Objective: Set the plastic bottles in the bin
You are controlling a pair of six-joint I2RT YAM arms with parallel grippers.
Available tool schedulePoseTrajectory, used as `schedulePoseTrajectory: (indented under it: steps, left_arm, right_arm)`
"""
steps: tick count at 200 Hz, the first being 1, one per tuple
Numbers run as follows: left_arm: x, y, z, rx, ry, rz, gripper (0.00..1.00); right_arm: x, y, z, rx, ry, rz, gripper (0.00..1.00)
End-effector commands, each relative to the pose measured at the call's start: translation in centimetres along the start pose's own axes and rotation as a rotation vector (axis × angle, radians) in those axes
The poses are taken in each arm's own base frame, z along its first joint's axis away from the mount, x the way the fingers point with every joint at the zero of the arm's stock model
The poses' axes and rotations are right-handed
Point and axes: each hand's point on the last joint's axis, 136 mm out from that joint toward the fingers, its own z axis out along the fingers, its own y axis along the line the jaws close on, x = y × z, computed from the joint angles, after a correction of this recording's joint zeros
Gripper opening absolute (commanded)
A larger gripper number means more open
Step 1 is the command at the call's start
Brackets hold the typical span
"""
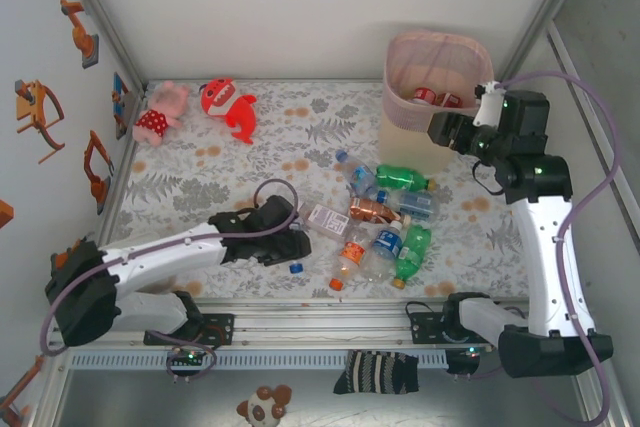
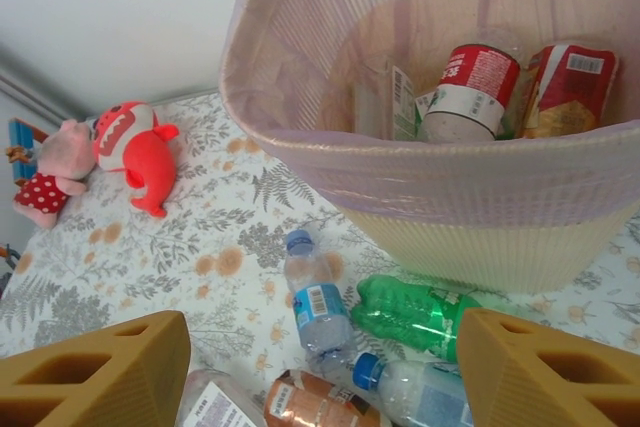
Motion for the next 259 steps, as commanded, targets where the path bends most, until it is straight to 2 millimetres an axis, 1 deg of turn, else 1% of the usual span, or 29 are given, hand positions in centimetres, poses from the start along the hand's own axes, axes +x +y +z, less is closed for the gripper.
schedulePoseTrajectory:
  steps: [1,22,63,87,113,146,155,166,192,222,240,259]
  left_arm:
    - [-2.5,-1.5,-2.7,0.07,-0.082,0.122,0.53]
    - [-4.6,-3.0,-5.0,0.154,-0.14,0.219,0.53]
    - [-6.8,-6.7,-9.4,0.284,-0.222,0.491,0.52]
    - [-7.9,-9.3,-11.9,0.353,-0.293,0.635,0.52]
    - [-8.6,-12.6,-15.0,0.46,-0.375,0.759,0.52]
    - [-8.6,-16.0,-18.7,0.625,-0.489,0.885,0.51]
    - [-8.4,-16.8,-19.8,0.675,-0.519,0.918,0.52]
    - [-8.1,-17.6,-20.8,0.717,-0.546,0.952,0.52]
    - [-7.5,-18.8,-23.1,0.804,-0.6,1.026,0.51]
    - [-6.7,-19.7,-24.6,0.873,-0.617,1.087,0.51]
    - [-6.4,-20.0,-24.8,0.895,-0.608,1.108,0.51]
    - [-6.5,-20.2,-25.0,0.901,-0.609,1.108,0.52]
  right_arm:
    - [-0.6,1.6,-0.1,-0.098,-0.055,0.014,0.69]
    - [-0.8,3.2,0.2,-0.182,-0.081,0.018,0.69]
    - [-1.6,7.4,1.1,-0.314,-0.096,-0.032,0.69]
    - [-2.1,11.3,1.0,-0.437,-0.114,-0.096,0.69]
    - [-2.6,15.6,-0.1,-0.602,-0.139,-0.167,0.69]
    - [-3.6,19.9,-2.8,-0.784,-0.208,-0.26,0.7]
    - [-3.7,20.9,-3.6,-0.832,-0.226,-0.286,0.73]
    - [-3.8,22.0,-4.5,-0.884,-0.242,-0.314,0.78]
    - [-3.7,24.1,-6.1,-0.987,-0.262,-0.37,0.81]
    - [-2.1,26.1,-7.4,-1.077,-0.256,-0.469,0.81]
    - [-0.9,27.0,-7.8,-1.121,-0.228,-0.51,0.82]
    - [0.2,27.8,-8.2,-1.162,-0.199,-0.538,0.83]
